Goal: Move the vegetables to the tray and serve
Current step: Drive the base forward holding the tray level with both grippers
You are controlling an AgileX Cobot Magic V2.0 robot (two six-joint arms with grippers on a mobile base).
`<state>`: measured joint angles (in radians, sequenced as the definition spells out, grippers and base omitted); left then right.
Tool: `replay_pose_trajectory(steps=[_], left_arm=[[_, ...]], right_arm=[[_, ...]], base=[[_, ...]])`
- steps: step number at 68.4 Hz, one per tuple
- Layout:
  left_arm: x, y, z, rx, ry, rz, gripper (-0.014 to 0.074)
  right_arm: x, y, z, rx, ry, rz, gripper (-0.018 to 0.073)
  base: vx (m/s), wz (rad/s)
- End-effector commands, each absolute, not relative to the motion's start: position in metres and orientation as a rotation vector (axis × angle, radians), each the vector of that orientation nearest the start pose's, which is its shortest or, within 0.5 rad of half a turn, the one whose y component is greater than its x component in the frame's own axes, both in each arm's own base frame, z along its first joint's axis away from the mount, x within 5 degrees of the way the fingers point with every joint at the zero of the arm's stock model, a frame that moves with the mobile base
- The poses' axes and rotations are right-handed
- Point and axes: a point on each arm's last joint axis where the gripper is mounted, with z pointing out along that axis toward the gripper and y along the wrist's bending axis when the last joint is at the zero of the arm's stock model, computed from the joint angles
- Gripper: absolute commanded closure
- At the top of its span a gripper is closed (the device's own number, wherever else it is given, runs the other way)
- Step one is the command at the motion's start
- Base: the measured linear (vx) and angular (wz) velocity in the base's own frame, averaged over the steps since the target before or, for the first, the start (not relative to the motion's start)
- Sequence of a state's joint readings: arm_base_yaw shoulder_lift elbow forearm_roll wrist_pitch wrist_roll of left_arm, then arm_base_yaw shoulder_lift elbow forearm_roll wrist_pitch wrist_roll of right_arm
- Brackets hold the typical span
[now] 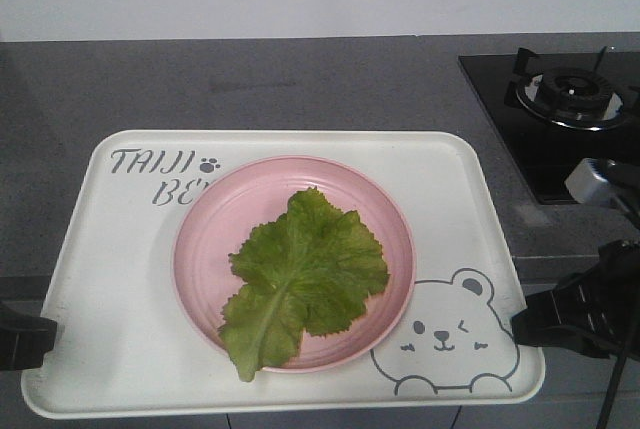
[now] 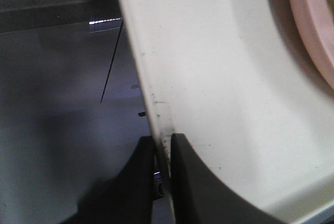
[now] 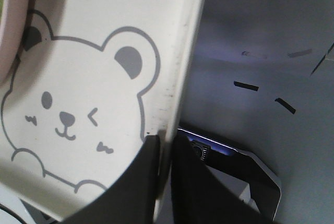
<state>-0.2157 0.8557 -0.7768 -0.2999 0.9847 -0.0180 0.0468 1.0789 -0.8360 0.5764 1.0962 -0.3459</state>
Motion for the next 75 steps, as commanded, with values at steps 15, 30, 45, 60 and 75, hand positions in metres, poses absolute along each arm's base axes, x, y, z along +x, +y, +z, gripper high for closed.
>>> replay_pose_trajectory(steps=[15, 30, 45, 60, 75], left_arm=[[0.139, -0.0567, 0.3278, 0.159, 2.436, -0.515, 0.0602], [0.139, -0.0567, 0.3278, 0.159, 2.436, -0.515, 0.0602], [0.139, -0.0567, 0.3278, 0.159, 2.436, -0.515, 0.0602], [0.139, -0.0567, 0.3278, 0.159, 2.436, -0.515, 0.0602], [0.139, -0.0567, 0.3278, 0.159, 2.436, -0.515, 0.0602]], right_arm=[[0.1779, 0.0574, 0.3138, -0.33, 2.569, 0.733, 0.0562], [0.1779, 0.0574, 0.3138, -0.33, 2.569, 0.733, 0.0562], [0.1779, 0.0574, 0.3138, -0.33, 2.569, 0.733, 0.0562], [0.1779, 0.0574, 0.3138, -0.33, 2.569, 0.733, 0.0562], [0.1779, 0.0574, 0.3138, -0.33, 2.569, 0.733, 0.0562]], base=[[0.09, 0.11], [0.1, 0.13], [0.1, 0.14], [0.09, 0.11], [0.07, 0.06]])
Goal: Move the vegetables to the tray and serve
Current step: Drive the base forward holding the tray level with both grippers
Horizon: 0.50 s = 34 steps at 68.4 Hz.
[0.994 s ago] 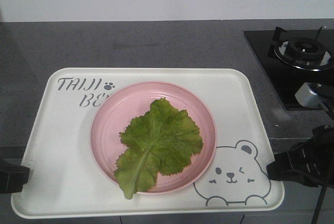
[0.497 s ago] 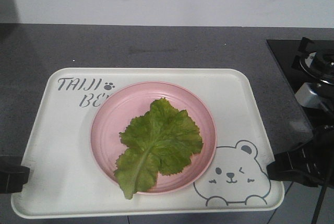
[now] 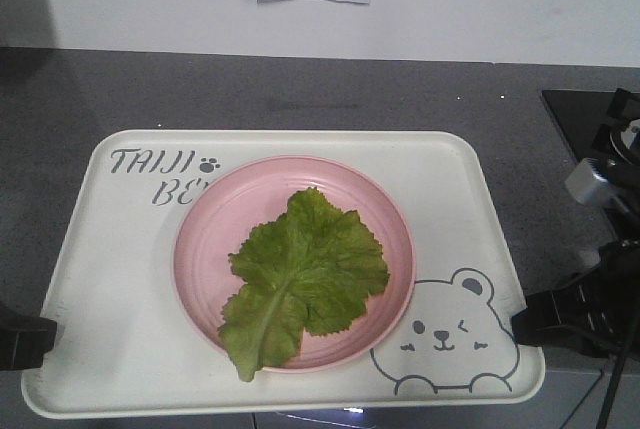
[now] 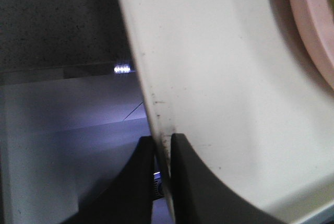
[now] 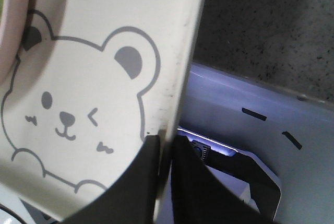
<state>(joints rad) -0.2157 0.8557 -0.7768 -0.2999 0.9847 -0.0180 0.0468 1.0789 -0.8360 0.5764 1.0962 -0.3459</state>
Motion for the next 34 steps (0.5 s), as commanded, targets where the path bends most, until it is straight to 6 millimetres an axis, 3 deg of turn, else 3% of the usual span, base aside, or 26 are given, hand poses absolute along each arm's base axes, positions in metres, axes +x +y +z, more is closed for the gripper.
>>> replay_pose_trajectory(steps=[1, 34], left_arm=[[0.139, -0.0567, 0.3278, 0.159, 2.436, -0.515, 0.0602], [0.139, -0.0567, 0.3278, 0.159, 2.436, -0.515, 0.0602]], right_arm=[[0.1779, 0.0574, 0.3138, -0.33, 2.569, 0.733, 0.0562], [0.1779, 0.0574, 0.3138, -0.33, 2.569, 0.733, 0.0562]], base=[[0.06, 0.03], [0.05, 0.01]])
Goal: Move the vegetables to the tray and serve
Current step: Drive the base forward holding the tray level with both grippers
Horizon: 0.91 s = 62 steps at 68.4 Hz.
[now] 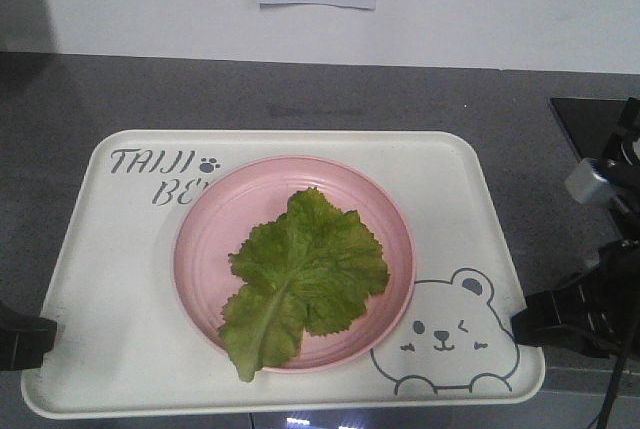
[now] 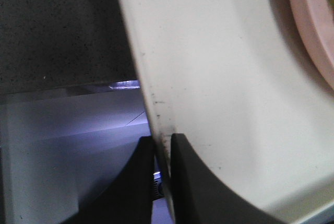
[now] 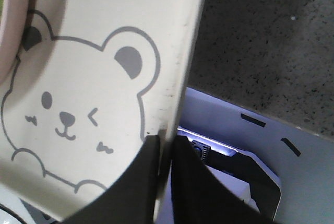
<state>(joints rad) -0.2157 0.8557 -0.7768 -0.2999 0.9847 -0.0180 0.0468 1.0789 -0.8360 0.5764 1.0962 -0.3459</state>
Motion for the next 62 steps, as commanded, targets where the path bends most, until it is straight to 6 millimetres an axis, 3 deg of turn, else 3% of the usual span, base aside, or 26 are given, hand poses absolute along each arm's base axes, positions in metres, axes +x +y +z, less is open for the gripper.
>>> replay_pose_trajectory(steps=[1, 62], left_arm=[[0.139, -0.0567, 0.3278, 0.159, 2.436, -0.515, 0.0602], [0.139, -0.0567, 0.3278, 0.159, 2.436, -0.515, 0.0602]], right_arm=[[0.1779, 0.0574, 0.3138, -0.33, 2.569, 0.733, 0.0562], [0.1779, 0.0574, 0.3138, -0.33, 2.569, 0.733, 0.0562]], base=[[0.05, 0.0], [0.06, -0.02]])
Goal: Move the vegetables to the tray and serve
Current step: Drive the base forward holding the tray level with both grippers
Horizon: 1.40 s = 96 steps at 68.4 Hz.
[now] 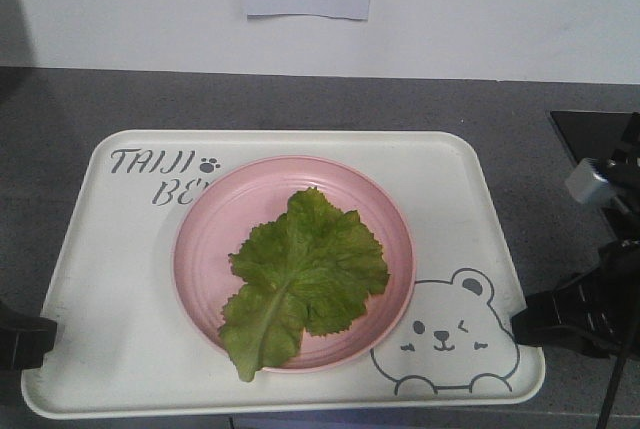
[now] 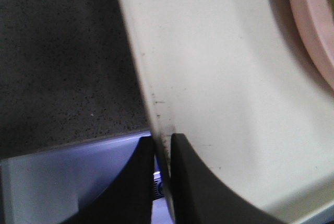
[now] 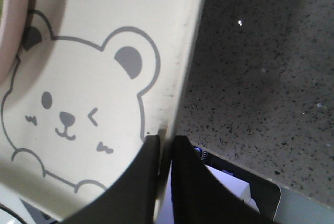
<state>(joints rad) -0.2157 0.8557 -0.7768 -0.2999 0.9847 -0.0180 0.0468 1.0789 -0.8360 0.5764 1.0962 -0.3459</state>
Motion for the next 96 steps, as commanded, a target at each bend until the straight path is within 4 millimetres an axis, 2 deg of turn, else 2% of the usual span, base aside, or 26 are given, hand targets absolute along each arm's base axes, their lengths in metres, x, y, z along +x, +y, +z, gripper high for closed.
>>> replay_pose_trajectory(steps=[1, 96], left_arm=[[0.139, -0.0567, 0.3278, 0.159, 2.436, -0.515, 0.0602], [0.137, -0.0562, 0.3291, 0.161, 2.429, -0.515, 0.0602]], right_arm=[[0.1779, 0.0574, 0.3138, -0.33, 2.569, 0.733, 0.0562], [0.1777, 0.0574, 0.3139, -0.331, 2.568, 0.733, 0.0562]], base=[[0.06, -0.04], [0.05, -0.01]])
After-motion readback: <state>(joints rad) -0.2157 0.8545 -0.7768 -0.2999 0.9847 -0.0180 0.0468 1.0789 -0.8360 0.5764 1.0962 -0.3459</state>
